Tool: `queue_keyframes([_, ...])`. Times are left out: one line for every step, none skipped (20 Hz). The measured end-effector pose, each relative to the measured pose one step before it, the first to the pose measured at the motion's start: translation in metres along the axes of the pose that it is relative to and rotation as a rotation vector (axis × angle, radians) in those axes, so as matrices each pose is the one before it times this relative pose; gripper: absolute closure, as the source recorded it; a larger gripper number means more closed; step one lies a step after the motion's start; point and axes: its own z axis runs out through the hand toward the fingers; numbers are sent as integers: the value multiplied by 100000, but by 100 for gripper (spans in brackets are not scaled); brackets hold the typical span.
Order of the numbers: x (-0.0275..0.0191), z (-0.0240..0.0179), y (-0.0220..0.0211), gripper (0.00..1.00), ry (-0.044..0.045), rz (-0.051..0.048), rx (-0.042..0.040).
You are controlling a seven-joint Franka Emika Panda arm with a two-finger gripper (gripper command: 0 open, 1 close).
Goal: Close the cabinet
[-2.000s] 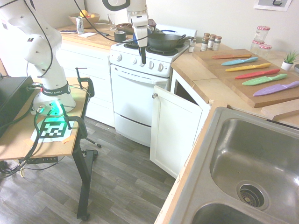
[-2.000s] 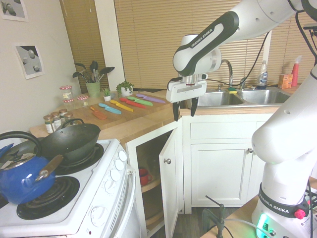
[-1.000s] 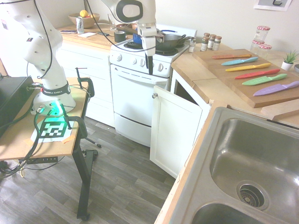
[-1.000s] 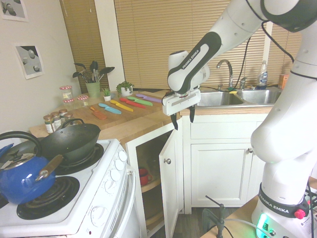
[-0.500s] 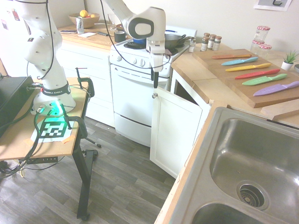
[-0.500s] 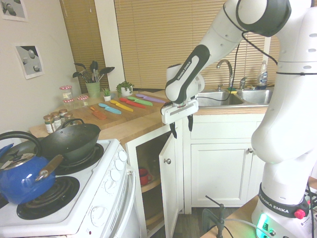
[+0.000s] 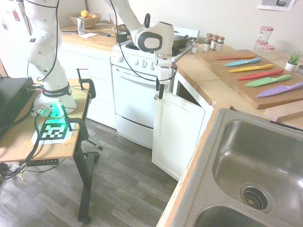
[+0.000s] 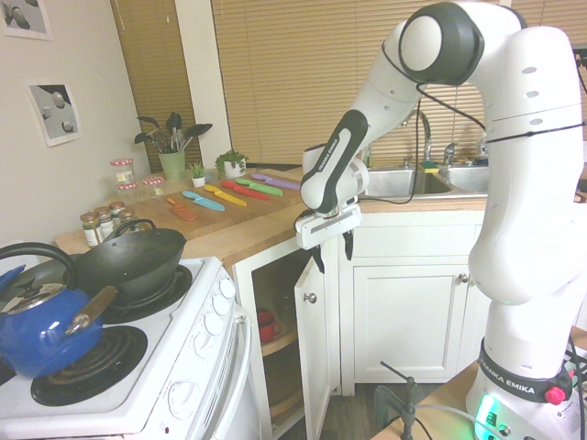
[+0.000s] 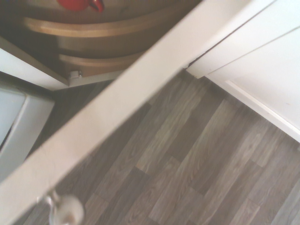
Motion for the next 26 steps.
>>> queue_keyframes([161,550,-398,0,-88,-195,-288])
queue_keyframes([175,548,-342,0,94,-138,-34])
queue_keyframes([160,524,-351,0,263,-274,115])
queue_keyframes([138,542,-296,0,498,-497,376])
queue_keyframes([142,474,-195,0,698,-654,638])
queue_keyframes([106,429,-110,0,745,-725,850])
queue_keyframes([101,320,-66,0,748,-691,979])
queue_keyframes([144,164,-1,0,673,-487,888])
queue_keyframes([220,-5,81,0,622,-439,689])
queue_keyframes([241,-49,121,0,514,-306,503])
queue_keyframes([208,-23,133,0,315,-202,356])
queue_keyframes([182,-27,124,0,202,-6,269])
queue_keyframes([133,-17,85,100,148,-49,269])
queue_keyframes([84,-15,47,100,64,-266,245])
queue_keyframes([25,-9,9,100,5,-369,124])
queue_keyframes([-2,-11,-20,100,43,-309,109])
queue_keyframes([-13,-12,-30,100,47,-265,98])
queue_keyframes([-15,-6,-23,100,7,-238,50])
queue_keyframes([-21,-7,-28,100,2,-294,46])
queue_keyframes([-32,-6,-36,100,2,-271,13])
queue_keyframes([-27,-6,-32,100,12,-247,17])
queue_keyframes([-25,-7,-34,100,28,-233,34])
queue_keyframes([-37,-10,-46,100,33,-178,24])
queue_keyframes([-41,-11,-49,100,49,-150,-16])
queue_keyframes([-23,-8,-28,100,63,-125,-43])
queue_keyframes([-27,-9,-33,100,73,-137,-51])
